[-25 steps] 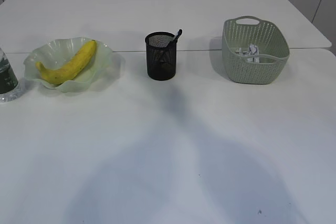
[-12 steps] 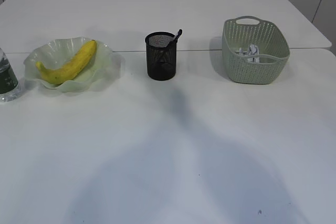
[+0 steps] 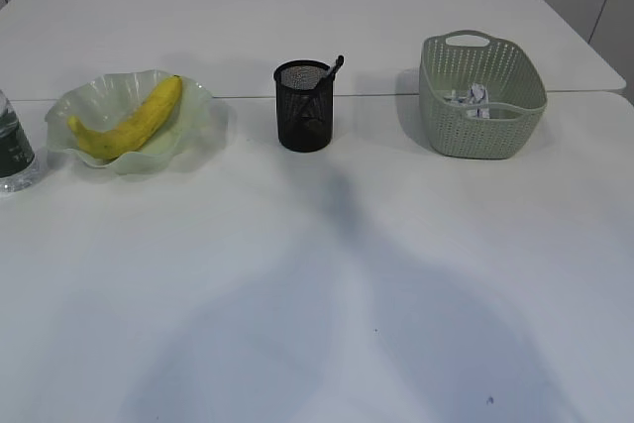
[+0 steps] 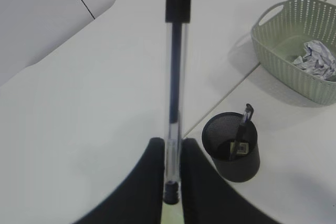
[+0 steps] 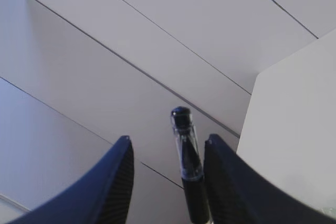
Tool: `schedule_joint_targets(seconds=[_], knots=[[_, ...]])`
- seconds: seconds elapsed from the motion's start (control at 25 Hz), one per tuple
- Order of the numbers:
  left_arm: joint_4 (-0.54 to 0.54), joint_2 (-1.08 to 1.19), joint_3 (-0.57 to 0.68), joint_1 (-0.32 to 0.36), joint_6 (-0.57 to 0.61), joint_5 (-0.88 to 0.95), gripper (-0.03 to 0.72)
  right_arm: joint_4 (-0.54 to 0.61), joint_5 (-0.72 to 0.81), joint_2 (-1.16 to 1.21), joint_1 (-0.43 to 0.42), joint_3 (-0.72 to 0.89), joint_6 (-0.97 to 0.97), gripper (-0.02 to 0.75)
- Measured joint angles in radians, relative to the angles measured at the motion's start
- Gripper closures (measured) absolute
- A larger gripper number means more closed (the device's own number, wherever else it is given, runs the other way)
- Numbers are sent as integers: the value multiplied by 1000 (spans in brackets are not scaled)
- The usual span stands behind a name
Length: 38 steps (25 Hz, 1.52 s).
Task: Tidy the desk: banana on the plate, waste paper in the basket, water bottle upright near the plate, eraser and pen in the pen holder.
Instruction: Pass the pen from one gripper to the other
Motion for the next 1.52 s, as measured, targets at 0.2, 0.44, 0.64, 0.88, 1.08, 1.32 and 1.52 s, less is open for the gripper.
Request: schedule_joint_targets(seconds=[0.2, 0.44, 0.64, 0.88, 1.08, 1.32, 1.52], knots=[[0, 0, 0, 0, 0, 0, 663, 2, 0, 0, 0, 0, -6, 403], [-8, -1, 0, 0, 0, 2, 663, 2, -2, 0, 0, 0, -22, 403], [-26, -1, 0, 0, 9, 2, 663, 2, -7, 0, 0, 0, -26, 403], [-41, -1, 0, 0, 14, 2, 663, 2, -16, 0, 0, 0, -28, 404], [-53, -1, 0, 0, 14, 2, 663, 2, -23, 0, 0, 0, -29, 403], [-77, -4, 0, 0, 19, 2, 663, 2, -25, 0, 0, 0, -29, 404], [-88, -11, 0, 0, 21, 2, 663, 2, -25, 2, 0, 0, -29, 410]])
